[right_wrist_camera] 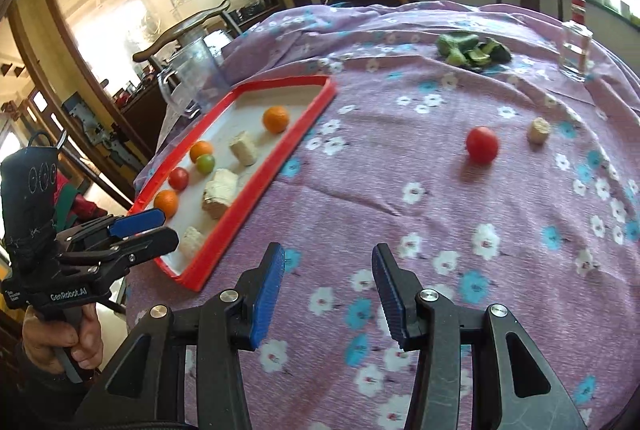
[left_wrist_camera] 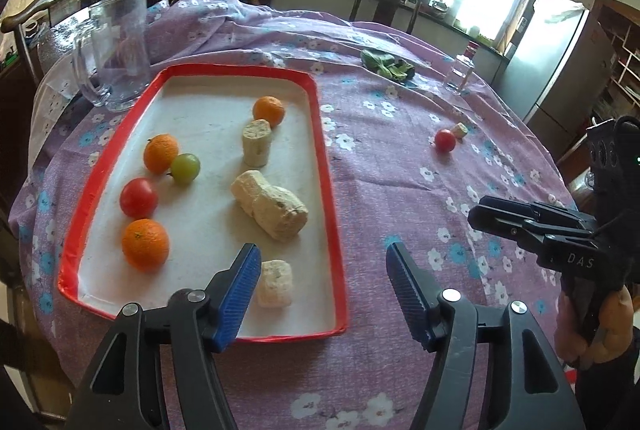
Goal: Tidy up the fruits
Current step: 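Move left tool to the red tomato while right tool moves to the bread piece, then close left tool on the red tomato while right tool grasps the round bread piece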
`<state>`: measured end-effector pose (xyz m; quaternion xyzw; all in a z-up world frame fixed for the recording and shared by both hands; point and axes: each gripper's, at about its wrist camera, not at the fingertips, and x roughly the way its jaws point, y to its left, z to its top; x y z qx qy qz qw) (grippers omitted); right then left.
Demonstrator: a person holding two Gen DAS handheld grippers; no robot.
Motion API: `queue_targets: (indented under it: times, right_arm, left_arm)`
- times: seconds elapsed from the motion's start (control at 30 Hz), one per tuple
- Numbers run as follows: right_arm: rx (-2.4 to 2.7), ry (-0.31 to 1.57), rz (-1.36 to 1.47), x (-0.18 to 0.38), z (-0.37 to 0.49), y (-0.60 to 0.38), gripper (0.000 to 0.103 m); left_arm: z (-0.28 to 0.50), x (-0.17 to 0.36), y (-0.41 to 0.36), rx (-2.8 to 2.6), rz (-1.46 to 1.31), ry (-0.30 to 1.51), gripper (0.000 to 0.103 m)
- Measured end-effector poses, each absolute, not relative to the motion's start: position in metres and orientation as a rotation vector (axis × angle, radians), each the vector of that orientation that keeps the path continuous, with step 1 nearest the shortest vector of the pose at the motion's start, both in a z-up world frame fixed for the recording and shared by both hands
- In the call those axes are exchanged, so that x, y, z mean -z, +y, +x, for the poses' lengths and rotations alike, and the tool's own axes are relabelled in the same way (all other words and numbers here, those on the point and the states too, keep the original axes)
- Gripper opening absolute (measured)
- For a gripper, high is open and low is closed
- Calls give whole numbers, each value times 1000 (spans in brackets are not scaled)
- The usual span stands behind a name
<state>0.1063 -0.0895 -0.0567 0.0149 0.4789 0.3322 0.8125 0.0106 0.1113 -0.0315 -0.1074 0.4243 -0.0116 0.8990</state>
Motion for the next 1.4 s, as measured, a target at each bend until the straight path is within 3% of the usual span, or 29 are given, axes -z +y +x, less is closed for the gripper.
queue_targets:
  times: [0.07,0.13,0.23,0.4,0.8,0.97,1.13,1.4]
  right_arm:
    - [-688,1025,44,58,111,-101,47]
    - [-666,1027,60,59,116,-115,48]
    - [-629,1025,84,60,124,-135,53]
    - [-566,1012,79,60,143,-161,53]
    - [-478,1012,70,78,207,-193,50]
    - [-463,1014,66,88,236,-194,42]
    - [-466,1020,48,96,264,-186,40]
    - [-470,1045,52,115,293,-183,29]
  left_arm:
    - [18,31,98,40,-196,879,71]
    - [27,30,84,55,-166,877,83]
    - [40,29,63,73,-127,868,94]
    - [65,31,29,106,-63,875,102]
    - [145,50,-5,200,-95,900,102]
    - [183,64,-18,209,-59,894,97]
    - [219,82,-32,224,-25,911,77]
    - [263,111,-42,225,-15,952,59]
